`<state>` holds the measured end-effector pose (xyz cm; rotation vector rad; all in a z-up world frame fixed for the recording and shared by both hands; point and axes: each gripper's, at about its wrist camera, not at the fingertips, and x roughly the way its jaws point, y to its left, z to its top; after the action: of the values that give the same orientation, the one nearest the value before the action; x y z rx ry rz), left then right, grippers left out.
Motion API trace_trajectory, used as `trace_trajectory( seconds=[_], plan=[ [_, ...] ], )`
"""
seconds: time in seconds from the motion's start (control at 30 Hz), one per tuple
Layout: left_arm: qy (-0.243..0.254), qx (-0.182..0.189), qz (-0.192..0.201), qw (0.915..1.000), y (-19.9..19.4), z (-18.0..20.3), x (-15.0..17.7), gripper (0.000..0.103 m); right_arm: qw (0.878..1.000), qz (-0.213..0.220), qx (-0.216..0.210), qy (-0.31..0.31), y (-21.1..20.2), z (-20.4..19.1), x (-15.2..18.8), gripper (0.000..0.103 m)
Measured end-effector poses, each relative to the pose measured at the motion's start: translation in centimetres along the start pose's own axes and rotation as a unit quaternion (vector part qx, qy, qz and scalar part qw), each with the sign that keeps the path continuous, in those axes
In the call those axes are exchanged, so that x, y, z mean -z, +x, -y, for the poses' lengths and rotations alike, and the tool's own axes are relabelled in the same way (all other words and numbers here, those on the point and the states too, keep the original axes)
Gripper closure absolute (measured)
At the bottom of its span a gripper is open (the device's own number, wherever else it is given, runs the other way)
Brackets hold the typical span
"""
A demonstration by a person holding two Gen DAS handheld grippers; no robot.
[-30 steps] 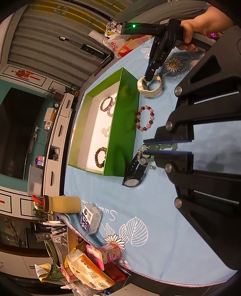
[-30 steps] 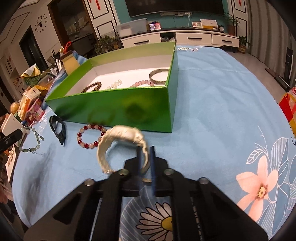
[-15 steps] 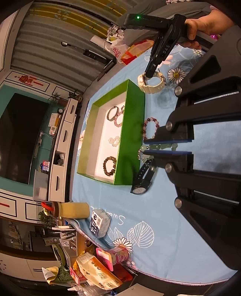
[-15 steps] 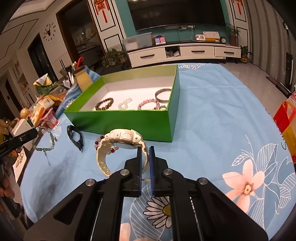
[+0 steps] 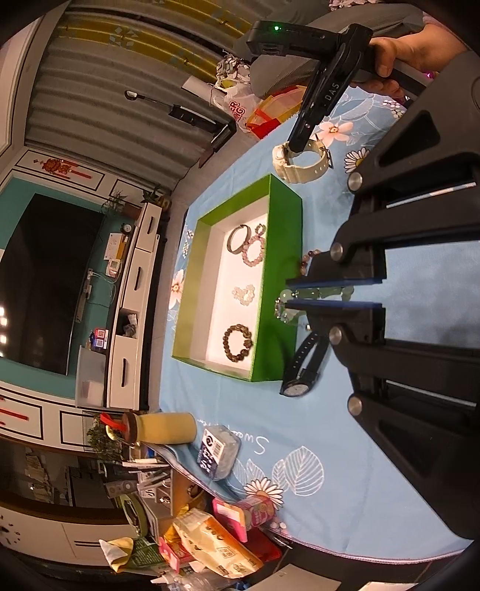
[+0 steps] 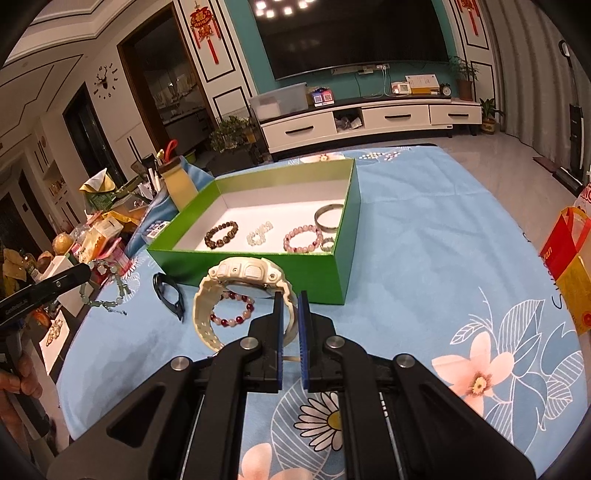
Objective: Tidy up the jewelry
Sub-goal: 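Carry the jade bracelet and white watch into the green box and open both grippers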
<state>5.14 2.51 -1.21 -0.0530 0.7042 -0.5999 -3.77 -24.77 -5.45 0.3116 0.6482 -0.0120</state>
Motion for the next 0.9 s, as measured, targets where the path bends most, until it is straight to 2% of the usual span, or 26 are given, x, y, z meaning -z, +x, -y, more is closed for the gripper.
trace_trajectory(
  seconds=[0.53,0.9],
  plan=[
    [0.025,0.010,0.024,0.9993,2.0,2.0,-3.9,0.098,1.000,0.017,0.004,-0.013,0.1,-0.3,-2.2,0.096],
    [0.019,0.019,0.030,0.9992,4.4,2.4,-6.1,0.098,0.999,0.028,0.006,-0.023,1.1,-0.6,-4.2,0.096]
  ],
)
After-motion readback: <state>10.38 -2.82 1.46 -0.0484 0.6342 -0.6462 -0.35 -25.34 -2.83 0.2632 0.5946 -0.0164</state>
